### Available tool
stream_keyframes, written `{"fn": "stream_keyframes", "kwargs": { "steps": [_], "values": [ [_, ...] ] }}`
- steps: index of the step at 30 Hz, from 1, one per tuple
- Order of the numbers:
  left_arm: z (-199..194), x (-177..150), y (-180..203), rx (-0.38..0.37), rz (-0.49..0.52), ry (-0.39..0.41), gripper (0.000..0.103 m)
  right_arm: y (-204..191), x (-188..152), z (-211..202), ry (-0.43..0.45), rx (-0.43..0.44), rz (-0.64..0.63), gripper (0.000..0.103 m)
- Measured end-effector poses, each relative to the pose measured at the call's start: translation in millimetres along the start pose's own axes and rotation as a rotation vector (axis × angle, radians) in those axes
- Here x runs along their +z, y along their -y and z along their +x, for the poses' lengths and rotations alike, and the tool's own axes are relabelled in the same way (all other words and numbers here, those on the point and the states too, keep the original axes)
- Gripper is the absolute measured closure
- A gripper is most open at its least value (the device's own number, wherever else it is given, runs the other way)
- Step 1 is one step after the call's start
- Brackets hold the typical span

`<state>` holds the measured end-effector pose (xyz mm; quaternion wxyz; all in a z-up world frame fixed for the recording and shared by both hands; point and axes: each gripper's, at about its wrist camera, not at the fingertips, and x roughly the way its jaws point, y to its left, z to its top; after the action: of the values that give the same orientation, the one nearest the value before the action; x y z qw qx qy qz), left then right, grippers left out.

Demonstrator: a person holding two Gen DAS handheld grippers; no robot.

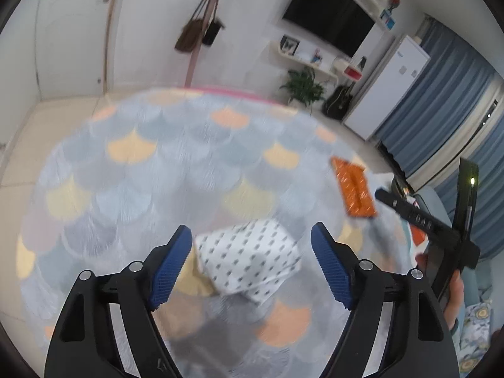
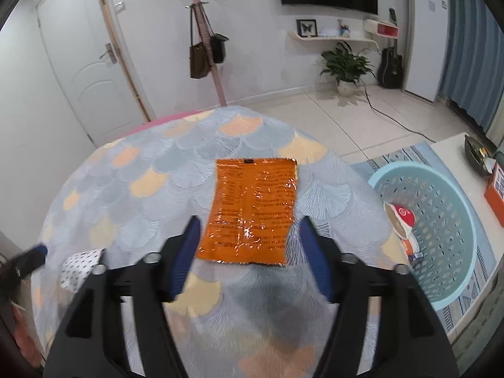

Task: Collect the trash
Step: 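Grasp the white dotted cloth with the left tool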

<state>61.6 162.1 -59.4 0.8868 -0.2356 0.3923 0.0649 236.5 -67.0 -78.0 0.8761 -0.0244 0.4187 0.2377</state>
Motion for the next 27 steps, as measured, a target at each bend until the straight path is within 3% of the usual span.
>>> {"fn": "stream_keyframes", "kwargs": {
  "steps": [8, 16, 20, 27],
  "values": [
    [30.5, -22.8, 8.7, 0.076, 0.136, -0.062, 0.026, -4.5, -3.2, 23.1, -0.037, -0.008, -0.006, 0.029],
    [35.0, -35.4, 28.2, 0.165, 0.252, -0.023, 0.027, -12.3, -5.2, 36.3, -0.073, -0.058, -0.049, 0.027],
    [33.9, -40.8, 37.5, 0.202, 0.293, -0.001, 0.037, -20.4, -6.2, 39.7, -0.082, -0.099, -0.095, 0.029],
    [28.9, -45.3, 44.7, 0.199, 0.326, 0.024, 0.054, -23.4, -6.9, 39.8, -0.069, -0.107, -0.113, 0.043]
  ]
}}
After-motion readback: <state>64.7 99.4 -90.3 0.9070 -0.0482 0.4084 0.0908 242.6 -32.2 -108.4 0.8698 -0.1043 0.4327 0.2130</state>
